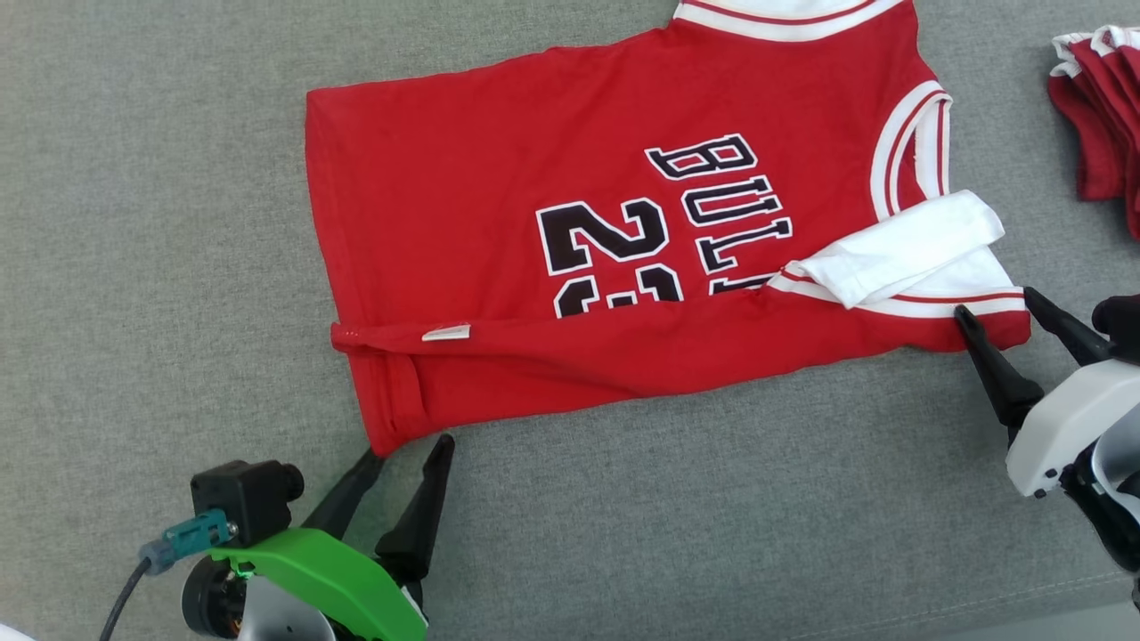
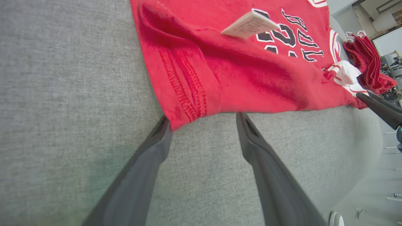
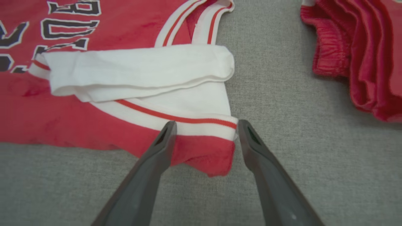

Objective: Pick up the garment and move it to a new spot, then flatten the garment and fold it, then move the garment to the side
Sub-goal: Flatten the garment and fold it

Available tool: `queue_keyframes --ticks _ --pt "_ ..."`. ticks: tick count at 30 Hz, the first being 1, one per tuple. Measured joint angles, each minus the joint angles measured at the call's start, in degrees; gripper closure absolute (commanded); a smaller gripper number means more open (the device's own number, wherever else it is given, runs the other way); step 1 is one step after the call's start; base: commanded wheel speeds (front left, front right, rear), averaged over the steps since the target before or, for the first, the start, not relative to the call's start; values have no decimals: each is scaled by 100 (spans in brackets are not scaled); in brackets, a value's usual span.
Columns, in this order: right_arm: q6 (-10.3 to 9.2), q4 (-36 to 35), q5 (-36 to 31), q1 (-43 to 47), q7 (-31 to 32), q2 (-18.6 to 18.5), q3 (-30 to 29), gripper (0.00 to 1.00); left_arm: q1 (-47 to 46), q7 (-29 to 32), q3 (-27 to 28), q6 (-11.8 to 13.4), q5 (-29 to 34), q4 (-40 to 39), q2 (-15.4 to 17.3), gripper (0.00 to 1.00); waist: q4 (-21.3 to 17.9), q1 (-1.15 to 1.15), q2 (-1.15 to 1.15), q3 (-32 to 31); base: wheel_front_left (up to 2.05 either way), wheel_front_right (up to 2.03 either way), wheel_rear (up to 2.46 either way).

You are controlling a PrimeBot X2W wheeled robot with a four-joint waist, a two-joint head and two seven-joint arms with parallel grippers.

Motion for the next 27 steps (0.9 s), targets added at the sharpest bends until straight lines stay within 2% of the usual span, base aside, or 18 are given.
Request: queue_keyframes --ticks 9,18,19,21,22,23,24,26,27 --pt "0 -321 5 229 96 -3 -10 0 -20 -1 -151 41 31 249 -152 0 -48 0 0 -44 0 0 0" --pt "0 -486 -33 395 154 -9 -53 0 -140 -192 -34 342 463 230 1 0 -62 0 0 45 0 0 0" --pt "0 -501 -37 405 169 -8 -70 0 -140 -192 -23 383 467 203 8 11 -60 0 0 43 0 0 0" --pt "0 -528 -60 416 175 -3 -80 0 -141 -180 -32 433 499 204 13 53 -61 0 0 41 0 0 0" --pt "0 -532 -80 418 185 5 -73 0 -146 -159 -42 457 554 236 38 64 -64 0 0 40 0 0 0" --pt "0 -533 -85 418 214 15 -58 0 -148 -157 -46 461 608 259 58 89 -67 0 0 42 0 0 0" --pt "0 -532 -87 417 225 25 -26 0 -153 -154 -52 464 609 272 51 100 -72 0 0 49 0 0 0" --pt "0 -512 -100 413 280 47 45 0 -169 -138 -89 435 598 318 26 100 -84 0 0 61 0 0 0" --pt "0 -491 -99 407 301 52 69 17 -181 -141 -93 428 598 336 25 100 -88 0 0 65 0 0 0"
